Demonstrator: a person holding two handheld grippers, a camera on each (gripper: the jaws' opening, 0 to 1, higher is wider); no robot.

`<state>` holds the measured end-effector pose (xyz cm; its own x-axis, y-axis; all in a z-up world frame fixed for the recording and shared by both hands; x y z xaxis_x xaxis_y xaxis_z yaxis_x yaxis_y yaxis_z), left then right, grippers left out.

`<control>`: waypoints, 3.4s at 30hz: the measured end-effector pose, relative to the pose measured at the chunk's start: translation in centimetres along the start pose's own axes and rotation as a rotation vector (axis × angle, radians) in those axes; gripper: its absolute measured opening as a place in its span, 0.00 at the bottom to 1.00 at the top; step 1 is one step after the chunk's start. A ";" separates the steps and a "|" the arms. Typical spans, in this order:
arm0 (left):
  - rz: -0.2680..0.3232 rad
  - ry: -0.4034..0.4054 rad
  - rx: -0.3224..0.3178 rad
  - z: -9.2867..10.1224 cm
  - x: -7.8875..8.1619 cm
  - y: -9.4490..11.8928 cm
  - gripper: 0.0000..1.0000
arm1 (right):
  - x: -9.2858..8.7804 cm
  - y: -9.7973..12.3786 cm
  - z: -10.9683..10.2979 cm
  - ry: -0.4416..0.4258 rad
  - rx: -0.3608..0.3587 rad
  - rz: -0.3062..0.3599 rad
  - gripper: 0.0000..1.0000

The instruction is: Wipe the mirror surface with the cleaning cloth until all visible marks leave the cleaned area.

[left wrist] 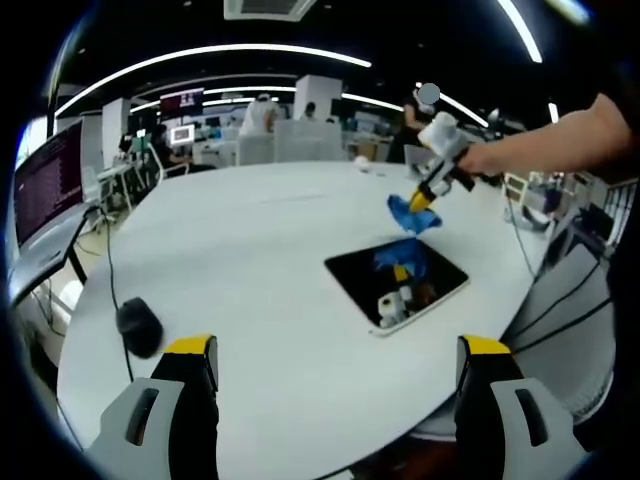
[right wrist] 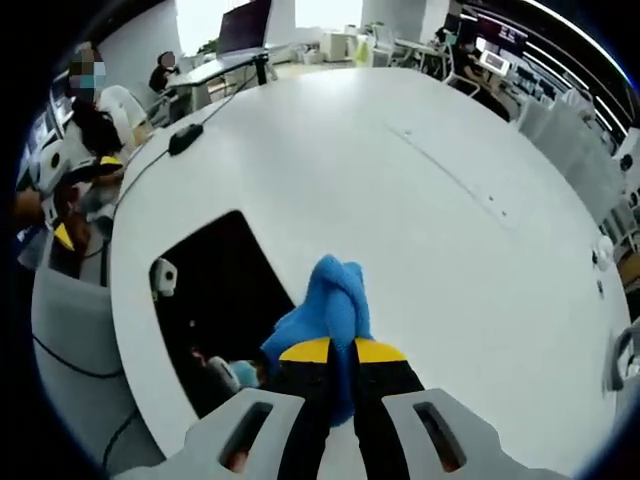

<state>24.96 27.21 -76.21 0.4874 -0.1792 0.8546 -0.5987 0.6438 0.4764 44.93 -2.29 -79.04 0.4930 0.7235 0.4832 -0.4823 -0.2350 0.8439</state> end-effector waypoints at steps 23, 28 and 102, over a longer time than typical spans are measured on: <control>-0.008 -0.013 -0.006 0.1 0.2 -0.2 1.00 | -4.9 1.1 2.2 0.054 -0.016 -0.070 0.02; -0.010 -0.016 -0.009 0.1 0.3 -0.4 1.00 | -6.8 1.8 3.9 0.042 -0.033 -0.095 0.02; -0.038 -0.033 -0.014 0.3 0.5 -1.3 1.00 | -8.9 4.3 1.5 -0.146 0.088 0.159 1.00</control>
<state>25.76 26.03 -76.34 0.4883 -0.2284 0.8422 -0.5709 0.6463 0.5063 39.56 -10.76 -79.40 0.5180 0.5729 0.6352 -0.5005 -0.3992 0.7682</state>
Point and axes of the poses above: the point that each gripper's makers call its tool centre point, and the gripper's own axes: y roughly backward along the fingers, z roughly to its right, x roughly out of its top, the point moved 1 cm from there along y, roughly backward along the fingers, and after that the axes turned 12 degrees about -x, right-handed, at the moved point
